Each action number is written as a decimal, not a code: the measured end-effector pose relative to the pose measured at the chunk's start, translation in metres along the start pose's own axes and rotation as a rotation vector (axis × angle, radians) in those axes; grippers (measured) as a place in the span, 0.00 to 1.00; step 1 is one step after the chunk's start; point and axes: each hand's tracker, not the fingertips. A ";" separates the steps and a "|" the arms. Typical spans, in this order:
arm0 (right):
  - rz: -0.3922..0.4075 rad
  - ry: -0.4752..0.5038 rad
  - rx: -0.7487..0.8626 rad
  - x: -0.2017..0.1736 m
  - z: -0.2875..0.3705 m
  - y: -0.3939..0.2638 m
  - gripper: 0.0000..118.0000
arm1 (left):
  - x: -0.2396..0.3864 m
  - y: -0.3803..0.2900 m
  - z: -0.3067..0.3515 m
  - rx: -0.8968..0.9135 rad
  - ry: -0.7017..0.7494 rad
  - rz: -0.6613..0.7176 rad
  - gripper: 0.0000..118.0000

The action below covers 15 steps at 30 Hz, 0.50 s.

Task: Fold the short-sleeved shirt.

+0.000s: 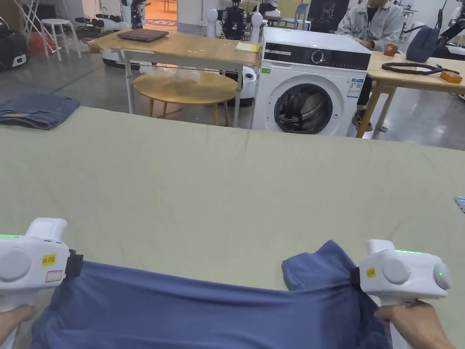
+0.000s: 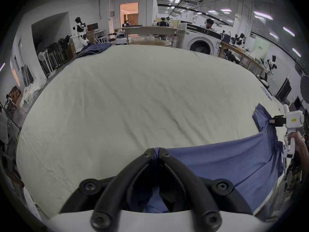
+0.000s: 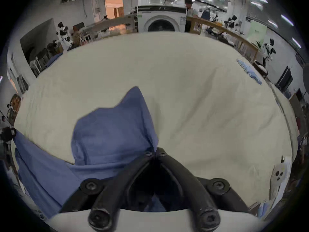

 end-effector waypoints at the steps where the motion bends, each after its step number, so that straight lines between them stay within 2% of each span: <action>1: 0.001 0.005 0.018 -0.001 0.011 -0.002 0.00 | -0.001 -0.001 0.005 0.007 -0.005 0.002 0.00; 8: 0.003 0.019 0.160 0.003 0.115 -0.035 0.00 | -0.013 -0.022 0.053 0.084 -0.049 0.026 0.00; 15: 0.039 0.025 0.214 0.012 0.175 -0.101 0.00 | -0.022 -0.073 0.095 0.131 -0.081 0.002 0.00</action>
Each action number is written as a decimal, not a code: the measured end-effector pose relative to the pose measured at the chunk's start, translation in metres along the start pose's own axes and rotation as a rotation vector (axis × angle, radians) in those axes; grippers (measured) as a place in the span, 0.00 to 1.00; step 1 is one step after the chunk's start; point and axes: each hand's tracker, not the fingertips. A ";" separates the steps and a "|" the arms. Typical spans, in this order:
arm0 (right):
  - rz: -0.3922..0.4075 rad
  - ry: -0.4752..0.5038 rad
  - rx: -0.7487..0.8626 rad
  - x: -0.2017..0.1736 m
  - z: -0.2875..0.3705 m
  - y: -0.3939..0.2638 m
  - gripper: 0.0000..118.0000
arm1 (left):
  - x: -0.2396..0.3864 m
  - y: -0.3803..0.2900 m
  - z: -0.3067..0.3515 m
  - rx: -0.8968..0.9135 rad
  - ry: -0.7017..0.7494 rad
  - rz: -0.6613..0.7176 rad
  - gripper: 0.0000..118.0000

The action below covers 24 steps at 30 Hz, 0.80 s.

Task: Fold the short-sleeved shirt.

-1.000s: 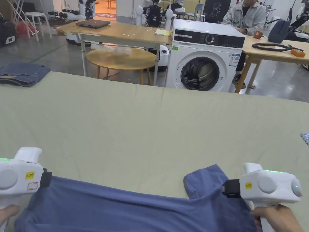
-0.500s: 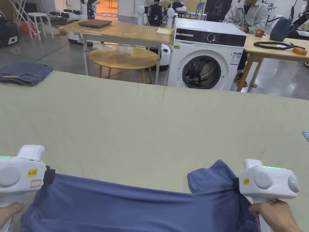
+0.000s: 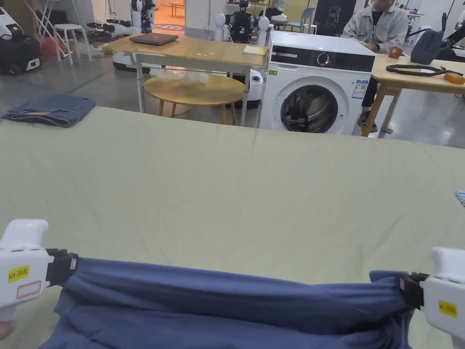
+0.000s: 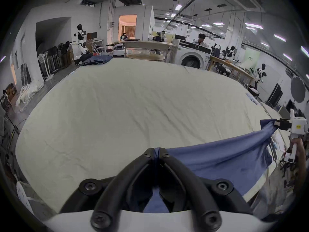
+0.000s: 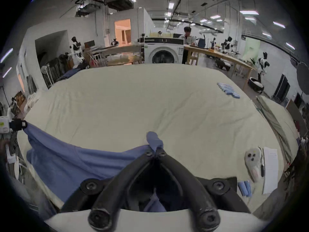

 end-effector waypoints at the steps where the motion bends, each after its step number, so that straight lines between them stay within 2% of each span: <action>1: 0.000 0.001 -0.002 0.000 0.008 -0.009 0.00 | -0.001 -0.008 0.005 -0.004 -0.001 -0.005 0.00; 6: 0.001 -0.004 -0.051 0.001 0.032 -0.058 0.00 | -0.005 -0.056 0.025 -0.043 -0.008 0.002 0.00; 15: 0.023 -0.050 -0.259 0.002 -0.008 -0.131 0.00 | -0.005 -0.118 0.001 -0.209 0.044 -0.047 0.00; 22: 0.025 -0.058 -0.261 -0.004 -0.015 -0.136 0.00 | -0.012 -0.124 -0.013 -0.197 0.062 -0.071 0.00; 23: 0.033 -0.059 -0.261 -0.004 -0.016 -0.137 0.03 | -0.014 -0.121 -0.011 -0.198 0.059 -0.052 0.02; 24: 0.037 -0.060 -0.256 -0.004 -0.012 -0.134 0.11 | -0.017 -0.119 -0.008 -0.193 0.045 -0.010 0.07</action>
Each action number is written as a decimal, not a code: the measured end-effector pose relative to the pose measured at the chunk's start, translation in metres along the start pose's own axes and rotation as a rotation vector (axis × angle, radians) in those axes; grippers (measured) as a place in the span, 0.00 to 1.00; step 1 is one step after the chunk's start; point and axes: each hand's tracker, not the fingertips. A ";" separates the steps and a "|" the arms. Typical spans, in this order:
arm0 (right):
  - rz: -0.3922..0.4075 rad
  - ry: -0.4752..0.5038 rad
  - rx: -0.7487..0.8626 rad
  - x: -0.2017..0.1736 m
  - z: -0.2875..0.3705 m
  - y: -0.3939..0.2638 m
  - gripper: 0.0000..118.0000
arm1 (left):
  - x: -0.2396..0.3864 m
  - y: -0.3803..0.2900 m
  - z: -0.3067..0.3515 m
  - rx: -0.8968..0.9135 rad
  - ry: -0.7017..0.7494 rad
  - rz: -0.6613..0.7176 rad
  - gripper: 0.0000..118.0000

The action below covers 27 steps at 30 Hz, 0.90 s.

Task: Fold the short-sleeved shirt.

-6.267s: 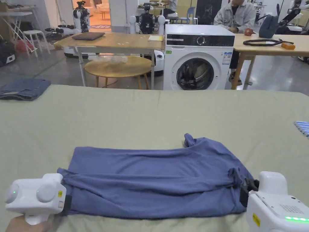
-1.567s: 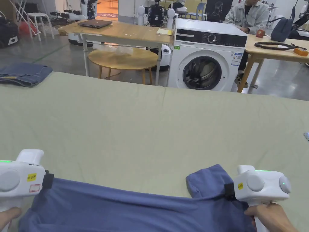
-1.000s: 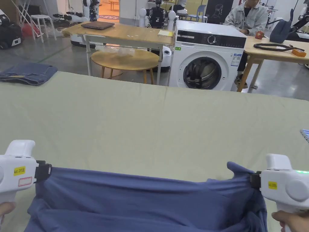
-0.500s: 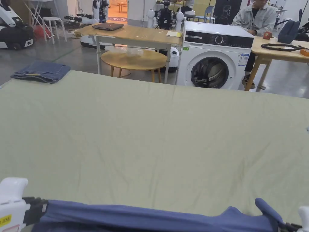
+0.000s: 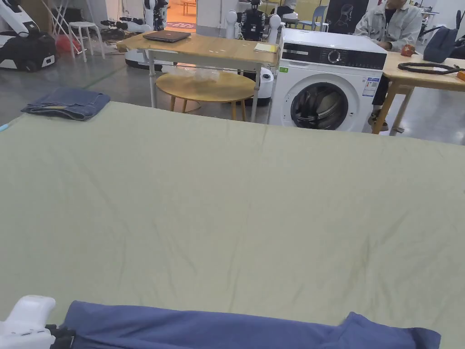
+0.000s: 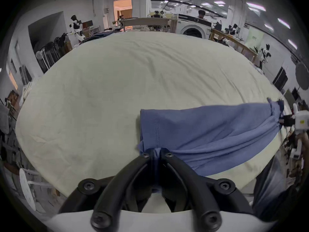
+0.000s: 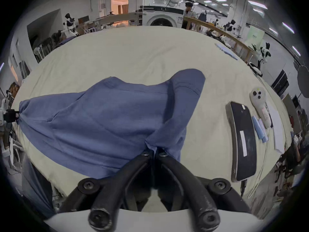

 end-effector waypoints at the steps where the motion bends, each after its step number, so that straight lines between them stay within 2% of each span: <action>1: -0.001 -0.006 0.008 -0.001 0.004 0.002 0.29 | -0.001 0.002 0.003 0.009 -0.007 0.030 0.13; 2: -0.004 -0.036 0.026 -0.002 0.010 0.006 0.56 | 0.000 0.005 0.007 0.020 -0.007 0.045 0.27; 3: -0.009 -0.068 0.057 -0.013 0.038 0.015 0.68 | 0.000 0.009 0.011 0.037 -0.001 0.058 0.40; 6: -0.028 -0.044 0.173 -0.021 0.063 0.029 0.70 | 0.010 0.021 0.034 0.138 -0.042 0.104 0.47; 8: -0.049 -0.033 0.225 -0.015 0.046 0.034 0.70 | 0.016 0.031 0.039 0.206 -0.071 0.113 0.49; 10: -0.052 -0.042 0.311 -0.027 0.054 0.044 0.70 | 0.028 0.040 0.042 0.263 -0.056 0.098 0.49; 14: -0.097 0.031 0.551 -0.062 0.076 0.059 0.70 | 0.062 0.055 0.046 0.418 -0.055 0.066 0.49; 16: -0.099 0.030 0.665 -0.081 0.080 0.062 0.68 | 0.082 0.059 0.051 0.491 -0.017 0.025 0.49; 18: -0.098 0.021 0.738 -0.096 0.085 0.066 0.65 | 0.098 0.062 0.054 0.561 0.028 -0.033 0.46; 19: -0.098 0.028 0.761 -0.103 0.086 0.067 0.63 | 0.104 0.064 0.055 0.576 0.049 -0.046 0.40; 21: -0.091 0.057 0.788 -0.114 0.089 0.070 0.60 | 0.123 0.066 0.067 0.620 0.061 -0.061 0.20; 22: -0.086 0.053 0.786 -0.119 0.090 0.071 0.53 | 0.127 0.066 0.068 0.629 0.062 -0.059 0.13; 24: -0.088 0.036 0.821 -0.125 0.089 0.074 0.01 | 0.126 0.065 0.066 0.669 0.086 -0.057 0.03; 27: -0.094 0.038 0.820 -0.128 0.086 0.079 0.00 | 0.126 0.066 0.071 0.669 0.089 -0.057 0.00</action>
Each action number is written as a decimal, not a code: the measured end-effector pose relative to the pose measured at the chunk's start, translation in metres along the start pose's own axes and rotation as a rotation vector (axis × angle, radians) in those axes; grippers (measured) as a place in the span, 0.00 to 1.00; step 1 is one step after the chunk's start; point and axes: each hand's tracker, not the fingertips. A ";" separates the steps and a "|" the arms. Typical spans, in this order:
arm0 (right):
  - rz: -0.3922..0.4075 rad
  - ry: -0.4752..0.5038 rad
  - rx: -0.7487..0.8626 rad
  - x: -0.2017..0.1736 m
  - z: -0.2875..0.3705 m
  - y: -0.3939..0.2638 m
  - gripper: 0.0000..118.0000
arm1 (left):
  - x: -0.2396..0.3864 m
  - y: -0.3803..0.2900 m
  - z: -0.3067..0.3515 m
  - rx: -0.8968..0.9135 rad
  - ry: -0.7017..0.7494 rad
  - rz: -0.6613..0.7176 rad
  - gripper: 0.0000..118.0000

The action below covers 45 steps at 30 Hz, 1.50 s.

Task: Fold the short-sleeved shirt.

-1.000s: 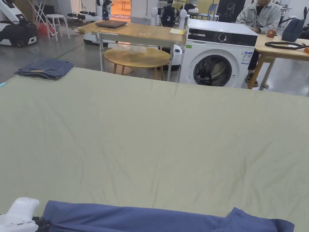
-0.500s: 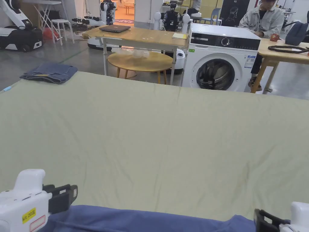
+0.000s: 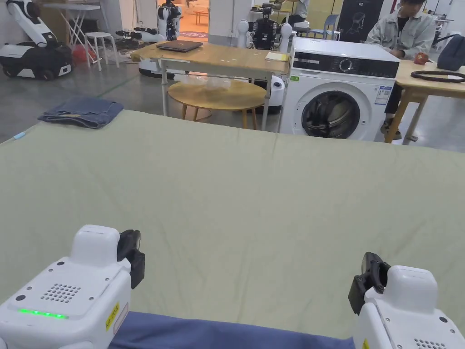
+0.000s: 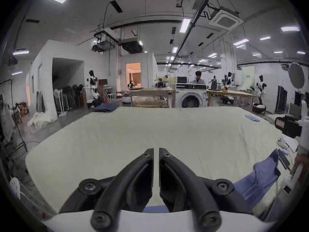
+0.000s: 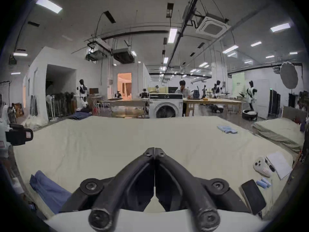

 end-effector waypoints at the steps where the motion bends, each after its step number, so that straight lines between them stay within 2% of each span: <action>1: -0.015 0.005 -0.001 0.000 -0.001 -0.001 0.00 | -0.001 0.005 0.004 -0.004 0.000 -0.001 0.00; 4: -0.011 0.006 0.007 -0.001 -0.005 -0.002 0.00 | -0.014 0.005 0.012 -0.014 0.021 0.004 0.00; 8: 0.016 0.017 0.011 -0.004 -0.008 -0.002 0.00 | -0.061 -0.007 0.014 -0.110 0.036 0.094 0.00; 13: 0.055 0.050 -0.005 -0.011 -0.012 -0.006 0.00 | -0.130 -0.027 0.004 -0.379 -0.051 0.251 0.00; 14: 0.062 0.058 -0.011 -0.012 -0.014 -0.007 0.00 | -0.143 -0.033 -0.002 -0.450 -0.078 0.288 0.07; 16: 0.066 0.067 -0.025 -0.013 -0.018 -0.011 0.00 | -0.165 -0.048 -0.012 -0.528 -0.138 0.367 0.41; 19: 0.071 0.079 -0.044 -0.016 -0.023 -0.016 0.00 | -0.198 -0.075 -0.036 -0.648 -0.189 0.449 0.40; 22: 0.083 0.083 -0.059 -0.018 -0.024 -0.020 0.00 | -0.199 -0.092 -0.054 -0.727 -0.301 0.540 0.77; 23: 0.082 0.084 -0.063 -0.018 -0.024 -0.021 0.00 | -0.203 -0.100 -0.063 -0.749 -0.387 0.595 0.82; 25: 0.079 0.084 -0.077 -0.016 -0.024 -0.023 0.00 | -0.191 -0.112 -0.064 -0.821 -0.434 0.690 0.82; 26: 0.080 0.081 -0.081 -0.016 -0.024 -0.025 0.00 | -0.188 -0.112 -0.066 -0.758 -0.487 0.689 0.83; 27: 0.083 0.077 -0.086 -0.016 -0.024 -0.026 0.00 | -0.187 -0.110 -0.067 -0.735 -0.508 0.678 0.83; 30: 0.085 0.075 -0.096 -0.013 -0.022 -0.027 0.00 | -0.201 -0.122 -0.084 -0.776 -0.604 0.774 0.79; 31: 0.083 0.075 -0.097 -0.013 -0.021 -0.028 0.00 | -0.199 -0.125 -0.087 -0.789 -0.647 0.810 0.69; 32: 0.078 0.074 -0.102 -0.012 -0.021 -0.029 0.00 | -0.194 -0.129 -0.091 -0.808 -0.657 0.814 0.50; 34: 0.070 0.075 -0.109 -0.010 -0.021 -0.030 0.00 | -0.165 -0.127 -0.084 -0.856 -0.612 0.726 0.15; 35: 0.068 0.074 -0.112 -0.010 -0.021 -0.031 0.00 | -0.161 -0.132 -0.086 -0.867 -0.584 0.710 0.11; 37: 0.062 0.072 -0.114 -0.008 -0.019 -0.031 0.00 | -0.162 -0.136 -0.084 -0.803 -0.599 0.835 0.10; 38: 0.058 0.069 -0.115 -0.007 -0.019 -0.031 0.00 | -0.160 -0.135 -0.081 -0.786 -0.583 0.842 0.09; 42: 0.056 0.061 -0.113 -0.002 -0.018 -0.030 0.00 | -0.153 -0.118 -0.068 -0.767 -0.515 0.734 0.08; 45: 0.068 0.057 -0.111 0.001 -0.017 -0.027 0.00 | -0.162 -0.104 -0.062 -0.745 -0.511 0.724 0.08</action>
